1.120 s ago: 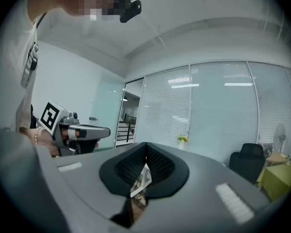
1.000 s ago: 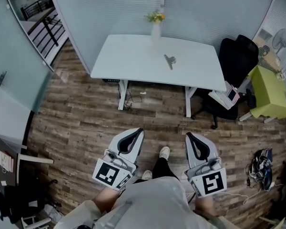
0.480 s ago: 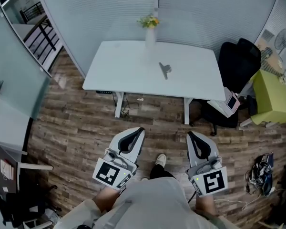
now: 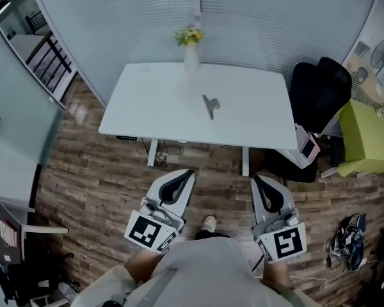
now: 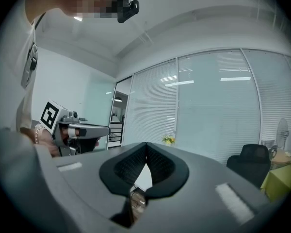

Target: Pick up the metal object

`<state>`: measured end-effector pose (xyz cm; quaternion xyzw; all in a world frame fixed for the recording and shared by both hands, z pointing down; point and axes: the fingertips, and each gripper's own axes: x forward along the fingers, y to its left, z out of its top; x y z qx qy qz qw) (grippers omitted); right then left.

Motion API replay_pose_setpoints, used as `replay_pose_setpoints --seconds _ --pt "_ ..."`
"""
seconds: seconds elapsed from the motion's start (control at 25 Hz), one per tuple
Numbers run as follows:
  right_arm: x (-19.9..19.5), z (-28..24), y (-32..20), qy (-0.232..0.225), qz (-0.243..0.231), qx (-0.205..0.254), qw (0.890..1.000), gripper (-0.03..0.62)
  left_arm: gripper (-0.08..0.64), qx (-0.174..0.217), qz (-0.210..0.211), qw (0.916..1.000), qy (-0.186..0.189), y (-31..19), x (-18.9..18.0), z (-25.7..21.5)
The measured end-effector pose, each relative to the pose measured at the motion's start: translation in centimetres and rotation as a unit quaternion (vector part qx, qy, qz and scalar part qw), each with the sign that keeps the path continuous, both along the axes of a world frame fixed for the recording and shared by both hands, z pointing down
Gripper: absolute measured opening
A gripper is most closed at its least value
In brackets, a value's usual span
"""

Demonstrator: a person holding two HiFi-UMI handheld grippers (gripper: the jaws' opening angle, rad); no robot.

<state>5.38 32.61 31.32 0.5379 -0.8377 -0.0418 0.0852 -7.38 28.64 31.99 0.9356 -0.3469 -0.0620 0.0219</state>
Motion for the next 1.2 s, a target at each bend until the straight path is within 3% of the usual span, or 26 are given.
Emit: replay_pose_setpoints --seconds 0.28,0.68,1.2 --pt "3.2 0.8 -3.4 -0.002 -0.009 -0.007 1.000 0.002 0.006 -0.007 -0.004 1.0000 -0.004 -3.2 3.4 0.6" --pt "5.0 1.3 -7.7 -0.012 -0.013 -0.004 1.000 0.002 0.006 -0.005 -0.002 0.9999 -0.012 -7.7 5.6 1.2" --pt "5.5 1.4 -18.8 -0.008 -0.012 -0.003 1.000 0.002 0.006 -0.006 -0.001 1.0000 -0.003 -18.9 6.3 1.6"
